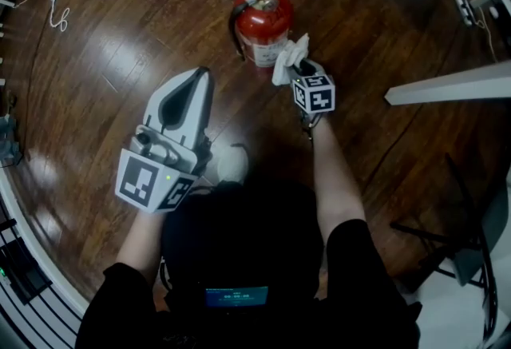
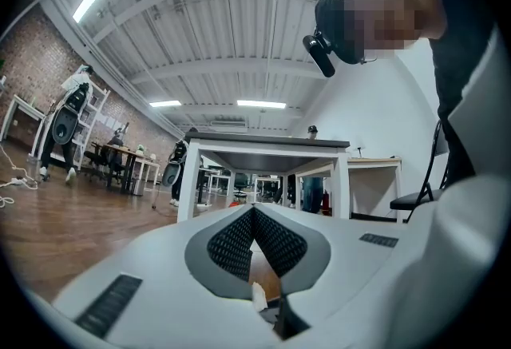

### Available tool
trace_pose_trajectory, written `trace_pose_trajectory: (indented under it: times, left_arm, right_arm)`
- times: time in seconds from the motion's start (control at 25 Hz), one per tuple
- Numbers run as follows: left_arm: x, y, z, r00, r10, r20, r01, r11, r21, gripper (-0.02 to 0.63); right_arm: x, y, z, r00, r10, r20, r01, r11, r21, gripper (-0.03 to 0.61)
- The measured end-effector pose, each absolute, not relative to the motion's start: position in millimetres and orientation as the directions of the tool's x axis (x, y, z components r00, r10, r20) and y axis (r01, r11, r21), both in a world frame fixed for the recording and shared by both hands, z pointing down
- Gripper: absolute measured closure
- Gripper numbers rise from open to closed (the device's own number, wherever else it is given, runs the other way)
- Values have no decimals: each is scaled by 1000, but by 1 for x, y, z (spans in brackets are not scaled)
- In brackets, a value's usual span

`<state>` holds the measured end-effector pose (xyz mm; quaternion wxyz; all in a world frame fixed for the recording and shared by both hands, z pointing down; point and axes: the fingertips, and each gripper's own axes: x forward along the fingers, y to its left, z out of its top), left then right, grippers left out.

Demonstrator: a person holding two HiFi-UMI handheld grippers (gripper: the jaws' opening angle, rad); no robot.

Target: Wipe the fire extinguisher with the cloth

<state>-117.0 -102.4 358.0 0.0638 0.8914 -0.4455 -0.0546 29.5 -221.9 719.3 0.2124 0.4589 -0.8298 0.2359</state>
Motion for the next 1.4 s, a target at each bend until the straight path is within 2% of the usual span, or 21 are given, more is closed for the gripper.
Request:
trace_pose_trajectory:
  times: [0.2, 0.44, 0.64, 0.76, 0.88, 1.04, 1.28, 1.4]
  left_arm:
    - [-119, -98, 358, 588, -808, -40, -793, -585, 169, 612]
    - [-116, -94, 357, 583, -811, -46, -795, -581, 174, 612]
    - [-116, -89, 356, 577, -815, -51, -797, -576, 182, 612]
    - [-114, -88, 357, 577, -816, -44, -800, -575, 169, 612]
    - [-115, -88, 357, 571, -820, -46, -806, -570, 162, 612]
    - [-117, -86, 356, 565, -824, -47, -809, -564, 165, 612]
    - [-118, -84, 356, 560, -827, -53, -810, -560, 177, 612]
    - [-121, -83, 353, 556, -829, -62, -811, -558, 175, 612]
  right_arm:
    - [54, -238, 668, -479, -744, 466, -876, 441, -196, 460]
    - [89, -261, 544, -481, -852, 204, -872, 444, -205, 454]
    - [76, -240, 442, -539, -842, -23, -825, 533, -187, 451]
    - [54, -230, 401, -590, -801, -102, -778, 598, -192, 451]
    - [26, -231, 393, -630, -771, -92, -752, 635, -177, 451]
    - [-1, -230, 427, -647, -763, 12, -757, 640, -133, 451]
    - [-7, -209, 526, -631, -759, 161, -775, 609, -170, 453]
    - [-12, -204, 595, -624, -725, 291, -781, 591, -202, 453]
